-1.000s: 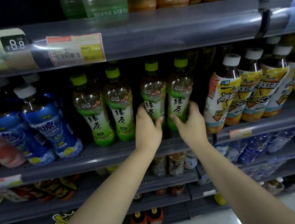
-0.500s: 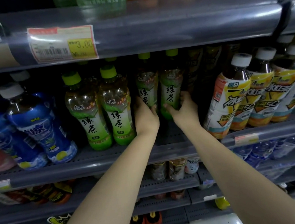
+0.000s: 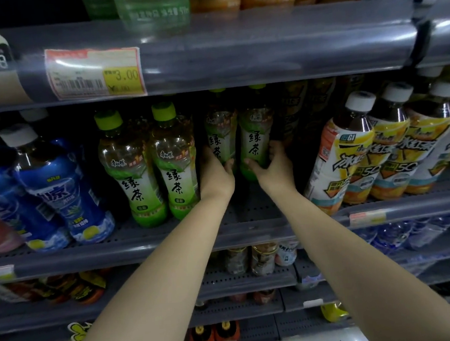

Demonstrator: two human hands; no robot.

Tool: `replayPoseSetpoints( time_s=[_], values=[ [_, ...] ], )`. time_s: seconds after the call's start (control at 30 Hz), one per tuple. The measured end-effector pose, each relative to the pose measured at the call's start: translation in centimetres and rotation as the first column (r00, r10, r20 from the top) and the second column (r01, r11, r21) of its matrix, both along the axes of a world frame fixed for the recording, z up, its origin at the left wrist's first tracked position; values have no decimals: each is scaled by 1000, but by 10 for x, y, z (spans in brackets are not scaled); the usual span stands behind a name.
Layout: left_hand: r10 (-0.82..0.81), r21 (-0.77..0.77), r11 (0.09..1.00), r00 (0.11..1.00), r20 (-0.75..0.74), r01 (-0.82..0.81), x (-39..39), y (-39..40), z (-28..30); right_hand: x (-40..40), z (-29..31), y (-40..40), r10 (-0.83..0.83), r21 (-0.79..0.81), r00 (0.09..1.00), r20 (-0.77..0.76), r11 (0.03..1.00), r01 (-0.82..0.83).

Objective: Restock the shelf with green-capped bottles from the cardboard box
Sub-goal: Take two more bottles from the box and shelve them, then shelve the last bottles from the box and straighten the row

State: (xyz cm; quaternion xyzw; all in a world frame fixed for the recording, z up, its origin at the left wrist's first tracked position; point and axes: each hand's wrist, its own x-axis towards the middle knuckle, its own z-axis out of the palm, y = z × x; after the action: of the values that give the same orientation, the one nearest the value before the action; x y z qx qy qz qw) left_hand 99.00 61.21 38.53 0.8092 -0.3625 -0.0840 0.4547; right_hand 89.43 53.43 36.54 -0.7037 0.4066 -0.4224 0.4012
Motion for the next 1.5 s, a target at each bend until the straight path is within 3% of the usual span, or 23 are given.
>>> replayPoseSetpoints(
  time_s=[0.23, 0.37, 0.57, 0.77, 0.97, 1.1, 1.3, 1.5],
  values=[
    [0, 33, 999, 996, -89, 3, -8, 0, 2, -1, 3, 2, 32, 51, 999, -33, 998, -31],
    [23, 104, 995, 992, -121, -11, -20, 7, 8, -7, 9, 11, 67, 67, 989, -129, 996, -59],
    [-64, -129, 990, 989, -131, 47, -53, 52, 28, -38, 15, 48, 22, 9, 996, -90, 1000, -21],
    [-72, -194, 980, 992, -102, 51, -50, 140, 10, -54, 26, 95, 298, 51, 951, 81, 952, -302],
    [132, 29, 991, 991, -18, -131, -16, 243, -53, -11, 21, 175, 623, 24, 779, -61, 782, -623],
    [286, 160, 947, 958, -27, -279, 13, 331, -91, 45, 10, 257, 772, 91, 634, -41, 635, -767],
    [553, 309, 796, 832, -25, -520, 44, 476, -131, 125, -20, 402, 908, 246, 412, 77, 384, -890],
    [715, 341, 662, 699, -22, -667, 49, 608, -169, 175, -52, 525, 970, 296, 225, 94, 189, -936]
  ],
)
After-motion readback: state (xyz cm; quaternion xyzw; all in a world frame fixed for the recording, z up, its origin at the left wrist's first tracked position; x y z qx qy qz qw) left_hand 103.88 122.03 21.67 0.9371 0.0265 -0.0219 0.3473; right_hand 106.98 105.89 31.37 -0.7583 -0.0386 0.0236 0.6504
